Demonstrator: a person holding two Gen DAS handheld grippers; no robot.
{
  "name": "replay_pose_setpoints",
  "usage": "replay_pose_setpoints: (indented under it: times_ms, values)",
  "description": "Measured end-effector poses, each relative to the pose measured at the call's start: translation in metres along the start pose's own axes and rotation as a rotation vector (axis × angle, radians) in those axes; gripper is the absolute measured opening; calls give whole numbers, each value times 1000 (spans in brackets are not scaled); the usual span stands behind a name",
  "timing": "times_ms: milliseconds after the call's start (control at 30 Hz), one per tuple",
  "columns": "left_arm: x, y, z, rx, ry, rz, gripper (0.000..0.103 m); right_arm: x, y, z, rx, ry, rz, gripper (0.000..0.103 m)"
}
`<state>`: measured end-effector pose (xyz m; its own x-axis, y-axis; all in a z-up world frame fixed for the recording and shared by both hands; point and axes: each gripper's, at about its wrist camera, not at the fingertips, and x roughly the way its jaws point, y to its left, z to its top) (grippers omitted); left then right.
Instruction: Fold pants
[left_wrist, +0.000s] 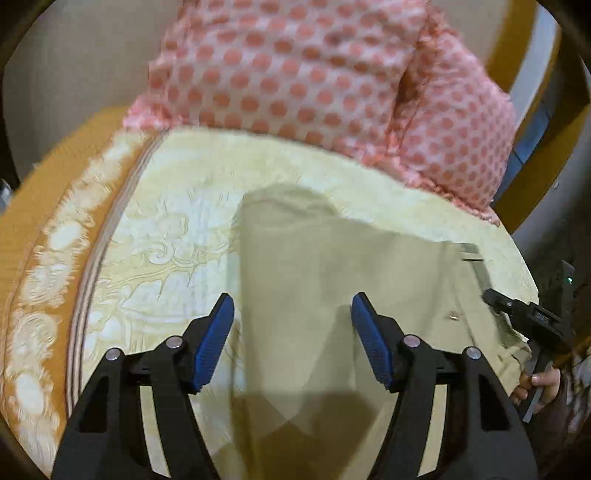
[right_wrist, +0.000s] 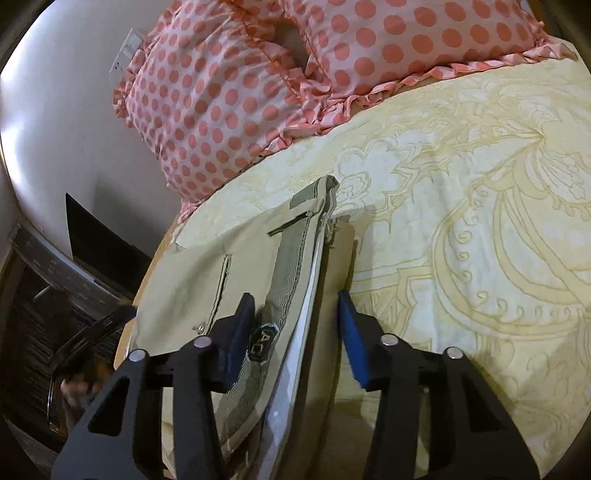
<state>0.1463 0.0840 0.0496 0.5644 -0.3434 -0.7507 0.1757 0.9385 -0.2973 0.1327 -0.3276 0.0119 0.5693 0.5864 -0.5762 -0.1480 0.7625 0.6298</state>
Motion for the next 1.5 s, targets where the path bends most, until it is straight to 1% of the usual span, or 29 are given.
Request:
replay_pose_setpoints:
  times_ms: [100,167,200,233,300,333,367,500,633,733,767,800,833,900,933,967,1000,1033,1067,1100,1133,1200,1233,1300,1333,1367,1400,1433,1500]
  values:
    - [17,3,4,-13,75,-85,66,2,2,1,-17,11,-5,47]
    - [25,0,5,-9,109,-125,74,6,3,1,-30,31,4,28]
    - [26,-5,4,18,109,-122,74,9,3,0,-28,58,41,24]
    - [27,-6,5,39,114,-112,68,10,1,-1,-17,78,77,20]
    - [24,-9,4,48,122,-107,25,9,-4,2,23,105,142,16]
    - [24,-5,4,40,128,-128,20,8,-7,5,44,115,171,15]
    - [22,-5,6,31,133,-146,19,8,-9,10,62,127,193,14]
    - [25,-24,26,110,96,-89,14,11,3,39,-7,108,184,13]
    - [47,-40,72,129,21,-46,11,17,4,89,-53,10,159,12]
    - [78,-49,103,129,-42,11,11,32,-9,120,-47,-45,91,12]
    - [94,-49,112,107,-28,22,12,39,-14,127,-51,-55,55,12]
    - [102,-48,116,95,-13,34,17,48,-19,134,-59,-57,-2,12]
    - [110,-49,120,86,4,52,19,54,-24,137,-66,-48,-39,15]
    - [105,-49,119,93,-10,69,30,64,-29,139,-77,10,-135,26]
    - [90,-49,114,112,-62,113,33,60,-28,137,-84,9,-159,37]
    - [80,-50,110,124,-94,132,46,50,-26,135,-96,-14,-188,52]
    - [68,-51,106,132,-128,131,53,34,-20,132,-111,-68,-188,61]
    - [54,-52,100,125,-153,83,59,22,-16,128,-112,-104,-149,72]
    - [45,-54,95,112,-153,13,60,10,-9,122,-104,-125,-67,73]
    - [42,-56,92,104,-143,-33,62,7,-6,120,-100,-115,-12,73]
    - [42,-60,86,89,-109,-118,63,7,-1,116,-90,-87,58,77]
    - [55,-65,80,69,-45,-170,68,17,3,109,-68,-19,138,87]
    - [71,-65,77,47,15,-171,68,26,3,107,-49,19,141,90]
    - [103,-57,72,-18,112,-141,64,46,-10,101,22,102,53,89]
    - [100,-56,70,-23,77,-143,64,50,-20,98,74,106,71,89]
    - [97,-57,69,-17,73,-118,63,43,-28,97,139,71,105,89]
    - [93,-59,67,-15,79,-92,64,40,-30,97,170,71,103,89]
    - [82,-62,61,-10,62,-51,67,30,-30,95,199,58,59,90]
    - [57,-69,47,31,6,17,86,9,-19,83,164,25,-71,95]
